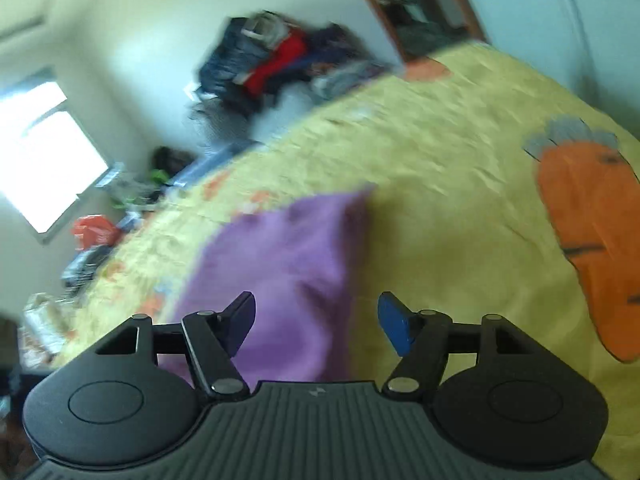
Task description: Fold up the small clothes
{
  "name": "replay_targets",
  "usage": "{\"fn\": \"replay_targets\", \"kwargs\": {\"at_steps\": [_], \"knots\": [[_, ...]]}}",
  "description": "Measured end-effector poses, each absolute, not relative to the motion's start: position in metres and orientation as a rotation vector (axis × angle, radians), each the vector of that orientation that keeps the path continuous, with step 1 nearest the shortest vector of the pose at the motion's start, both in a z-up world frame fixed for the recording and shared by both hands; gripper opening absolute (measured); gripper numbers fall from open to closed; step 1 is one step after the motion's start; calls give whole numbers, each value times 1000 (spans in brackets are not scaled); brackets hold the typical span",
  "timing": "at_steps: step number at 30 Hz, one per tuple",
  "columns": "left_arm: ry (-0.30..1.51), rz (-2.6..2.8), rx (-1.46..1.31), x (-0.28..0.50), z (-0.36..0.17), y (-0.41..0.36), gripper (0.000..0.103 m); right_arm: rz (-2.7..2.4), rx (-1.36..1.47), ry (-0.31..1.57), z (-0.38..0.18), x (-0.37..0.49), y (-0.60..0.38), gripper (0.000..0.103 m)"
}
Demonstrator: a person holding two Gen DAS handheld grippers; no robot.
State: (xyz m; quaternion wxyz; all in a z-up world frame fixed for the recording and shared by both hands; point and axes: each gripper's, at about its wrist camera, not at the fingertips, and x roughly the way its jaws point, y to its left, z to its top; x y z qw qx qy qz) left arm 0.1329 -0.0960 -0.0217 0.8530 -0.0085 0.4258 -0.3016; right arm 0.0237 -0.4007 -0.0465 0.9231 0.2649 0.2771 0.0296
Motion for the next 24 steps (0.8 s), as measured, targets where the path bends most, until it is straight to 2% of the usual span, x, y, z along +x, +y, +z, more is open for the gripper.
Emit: {"fn": "replay_targets", "kwargs": {"at_steps": [2,3,5,10,12,13,16,17,19,22,24], "knots": [[881,-655,-35,152,-12,-104,57,134,497,569,-42,23,-386,68],[863,-661,-23,162,-10,-112,58,165,493,578,-43,23,-379,68],[826,-637,6,180,-10,-130,57,203,465,624,-51,28,-367,68],[880,-633,-30,228,-32,-165,57,167,421,686,-76,42,-366,66],[934,-590,13,239,-49,-176,52,129,405,687,-86,46,-375,64],[896,-585,35,239,-51,-178,52,137,446,688,-85,47,-381,63],[893,-562,77,229,-42,-181,54,148,462,663,-68,42,-385,66],[898,-562,62,228,-38,-179,58,140,474,645,-62,40,-389,75],[906,-551,32,226,-31,-172,60,124,503,622,-55,42,-402,85],[897,-532,30,220,-25,-164,65,116,569,647,-59,55,-426,85],[886,-502,53,219,-23,-159,72,113,602,671,-67,66,-439,85]]}}
